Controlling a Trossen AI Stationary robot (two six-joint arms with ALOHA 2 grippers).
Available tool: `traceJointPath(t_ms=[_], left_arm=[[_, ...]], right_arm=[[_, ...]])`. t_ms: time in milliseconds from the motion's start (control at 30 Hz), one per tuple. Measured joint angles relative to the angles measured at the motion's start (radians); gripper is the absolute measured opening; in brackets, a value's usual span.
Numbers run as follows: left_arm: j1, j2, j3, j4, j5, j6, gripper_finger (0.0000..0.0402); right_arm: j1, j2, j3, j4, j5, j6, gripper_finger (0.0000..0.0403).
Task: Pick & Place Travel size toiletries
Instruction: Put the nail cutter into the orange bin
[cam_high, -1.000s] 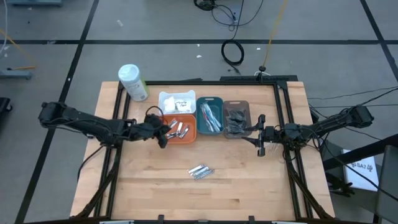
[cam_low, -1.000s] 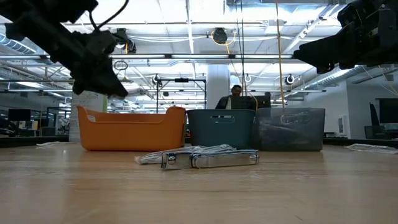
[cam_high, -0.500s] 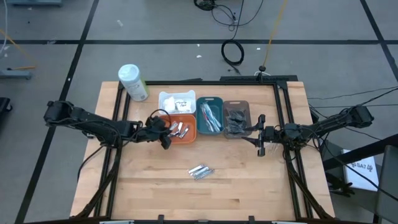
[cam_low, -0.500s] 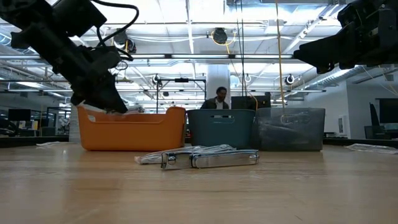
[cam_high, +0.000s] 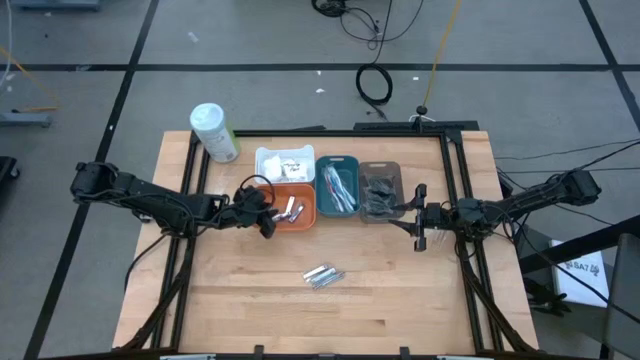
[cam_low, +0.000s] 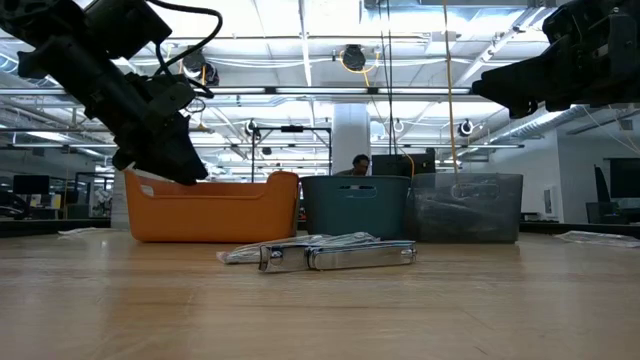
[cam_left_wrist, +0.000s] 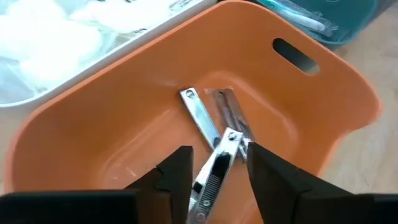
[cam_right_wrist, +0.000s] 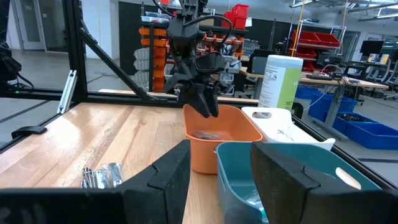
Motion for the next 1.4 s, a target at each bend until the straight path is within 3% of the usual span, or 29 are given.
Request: traceJointPath(t_ms=[233,400,500,667,967,1067,1167,1267,1400], left_arm=[[-0.031,-0.023,0.001,0.237,0.189,0.157,0.0171],[-0.101,-0.023,0.029,0.389,0.232,0.216,0.0163],[-0.161,-0.019,0.110,0.293,0.230,0.235,0.0154],[-0.270,0.071,0.327,0.038,0.139,0.255,0.0140],[-0.373,0.391,0.711,-0.337,0.041,0.292,0.0136],[-0.369,0.492,0.759,-0.379,0.047,0.181,0.0140],[-0.350,0.561,0.769,-0.337,0.138,0.072,0.0161],[-0.339,0.626,0.769,-0.326,0.220,0.057,0.0196],[-0.335,0.699,0.768,-0.325,0.234,0.061,0.0236]], right_arm=[[0.000,0.000,0.000,0.000,0.000,0.000,0.0155],[0.000,0.000,0.000,0.000,0.000,0.000,0.0155],[0.000,0.000,0.000,0.000,0.000,0.000,0.0155],[0.000,0.000,0.000,0.000,0.000,0.000,0.0155],[0.000,0.000,0.000,-0.001,0.000,0.000,0.0155],[0.000,0.000,0.000,0.000,0.000,0.000,0.0155],[0.000,0.000,0.000,0.001,0.000,0.000,0.0155],[0.000,0.000,0.000,0.000,0.000,0.000,0.0155],[0.000,0.000,0.000,0.000,0.000,0.000,0.0155]])
